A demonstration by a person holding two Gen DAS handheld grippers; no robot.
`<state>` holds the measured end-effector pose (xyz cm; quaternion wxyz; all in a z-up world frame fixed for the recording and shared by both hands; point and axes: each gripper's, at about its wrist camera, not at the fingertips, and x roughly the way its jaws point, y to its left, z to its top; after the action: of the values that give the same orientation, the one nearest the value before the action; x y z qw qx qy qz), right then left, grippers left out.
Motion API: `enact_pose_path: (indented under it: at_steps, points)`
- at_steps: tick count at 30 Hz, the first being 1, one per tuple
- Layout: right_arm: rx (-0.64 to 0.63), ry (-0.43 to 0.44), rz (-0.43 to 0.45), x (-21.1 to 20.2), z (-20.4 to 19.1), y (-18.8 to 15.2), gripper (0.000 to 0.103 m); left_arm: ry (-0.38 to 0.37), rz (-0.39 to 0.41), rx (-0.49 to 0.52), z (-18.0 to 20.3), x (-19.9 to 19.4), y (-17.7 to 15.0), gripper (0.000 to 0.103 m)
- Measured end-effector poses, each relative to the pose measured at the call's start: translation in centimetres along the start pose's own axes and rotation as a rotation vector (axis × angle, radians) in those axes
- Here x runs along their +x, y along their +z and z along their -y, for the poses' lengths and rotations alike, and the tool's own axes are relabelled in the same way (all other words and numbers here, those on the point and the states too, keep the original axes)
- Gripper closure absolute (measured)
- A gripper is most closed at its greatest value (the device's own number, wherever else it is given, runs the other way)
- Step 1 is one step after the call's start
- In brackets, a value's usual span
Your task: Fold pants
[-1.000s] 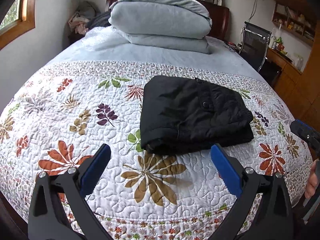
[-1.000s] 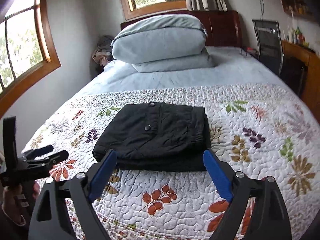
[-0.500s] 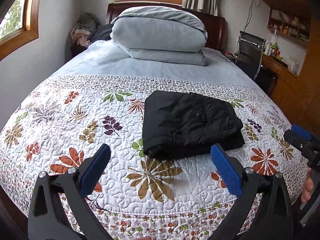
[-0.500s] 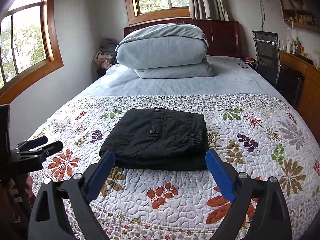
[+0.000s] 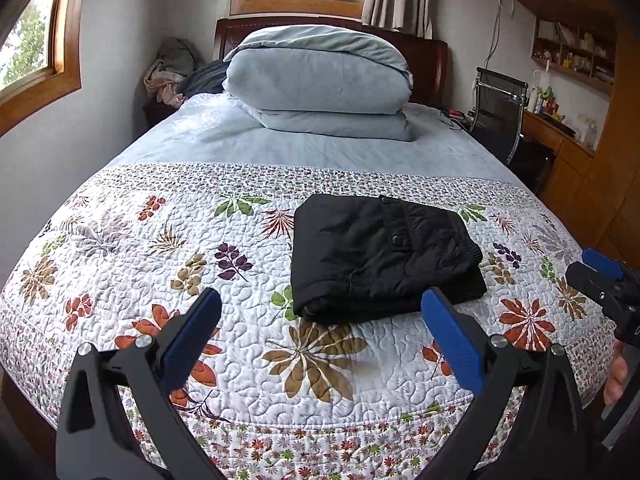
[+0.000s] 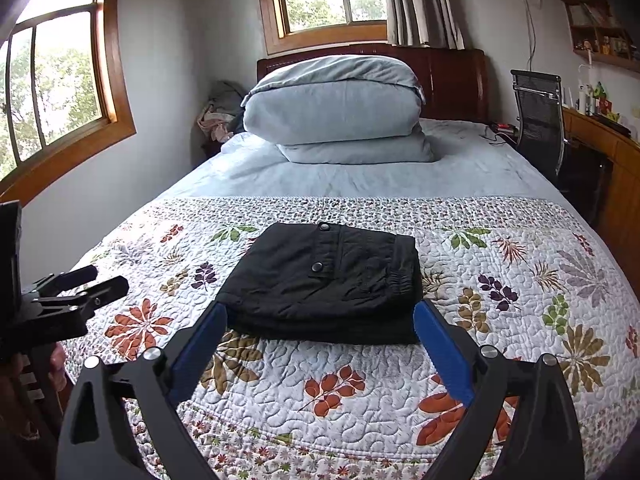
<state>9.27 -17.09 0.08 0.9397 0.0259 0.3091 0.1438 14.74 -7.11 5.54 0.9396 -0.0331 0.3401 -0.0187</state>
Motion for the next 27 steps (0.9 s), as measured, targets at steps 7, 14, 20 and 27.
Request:
enact_pose_path:
  at_steps: [7, 14, 20, 27]
  points:
    - [-0.005, 0.0, -0.001, -0.1, -0.2, 0.0, 0.007, 0.0, -0.002, 0.002, 0.1, -0.1, 0.1, 0.003]
    - [0.0, -0.004, -0.023, 0.1, -0.1, -0.4, 0.007, 0.001, -0.032, 0.014, 0.5, 0.2, -0.5, 0.003]
    - [0.008, -0.003, -0.03, -0.1, 0.1, -0.6, 0.007, -0.002, -0.038, 0.016, 0.7, 0.1, -0.7, 0.003]
    - [0.011, -0.008, -0.035, -0.2, 0.3, -0.7, 0.007, -0.012, -0.045, 0.023, 1.4, 0.3, -0.6, 0.003]
